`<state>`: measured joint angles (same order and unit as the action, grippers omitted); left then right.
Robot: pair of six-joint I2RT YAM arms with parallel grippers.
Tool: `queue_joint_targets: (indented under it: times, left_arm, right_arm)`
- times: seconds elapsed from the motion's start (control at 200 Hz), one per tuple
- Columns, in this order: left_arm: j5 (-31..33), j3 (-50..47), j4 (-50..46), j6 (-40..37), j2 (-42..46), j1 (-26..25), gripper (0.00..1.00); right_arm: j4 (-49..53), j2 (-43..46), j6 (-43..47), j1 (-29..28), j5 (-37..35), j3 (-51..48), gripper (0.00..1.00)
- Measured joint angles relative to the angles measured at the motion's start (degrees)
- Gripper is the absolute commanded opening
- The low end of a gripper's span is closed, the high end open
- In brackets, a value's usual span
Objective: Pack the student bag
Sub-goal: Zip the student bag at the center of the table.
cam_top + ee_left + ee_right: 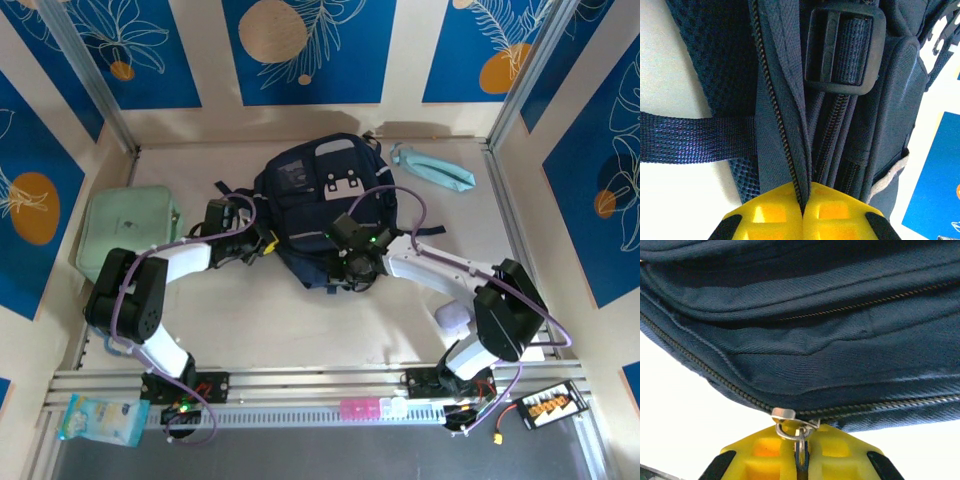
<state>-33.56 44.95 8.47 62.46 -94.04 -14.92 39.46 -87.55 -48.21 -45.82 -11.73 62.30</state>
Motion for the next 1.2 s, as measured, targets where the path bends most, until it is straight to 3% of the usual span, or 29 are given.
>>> queue_joint_targets:
  times: [0.265, 0.75, 1.065, 1.2]
  left_arm:
    - [0.11, 0.33, -0.87, -0.02, 0.02, 0.02, 0.0]
    - [0.81, 0.66, -0.79, 0.24, 0.22, 1.07, 0.0]
    - [0.81, 0.66, -0.79, 0.24, 0.35, 1.07, 0.0]
    - [0.79, 0.66, -0.79, 0.24, 0.35, 1.07, 0.0]
  right_arm:
    - [2.36, 1.44, -5.09, 1.49, -3.39, -2.12, 0.1]
    - [-5.46, 7.72, 2.51, -0.31, -3.34, -9.38, 0.33]
    - [-5.01, 4.48, 1.68, -1.84, -9.4, -6.93, 0.31]
    - [-3.91, 3.21, 1.75, -2.36, -11.98, -6.14, 0.26]
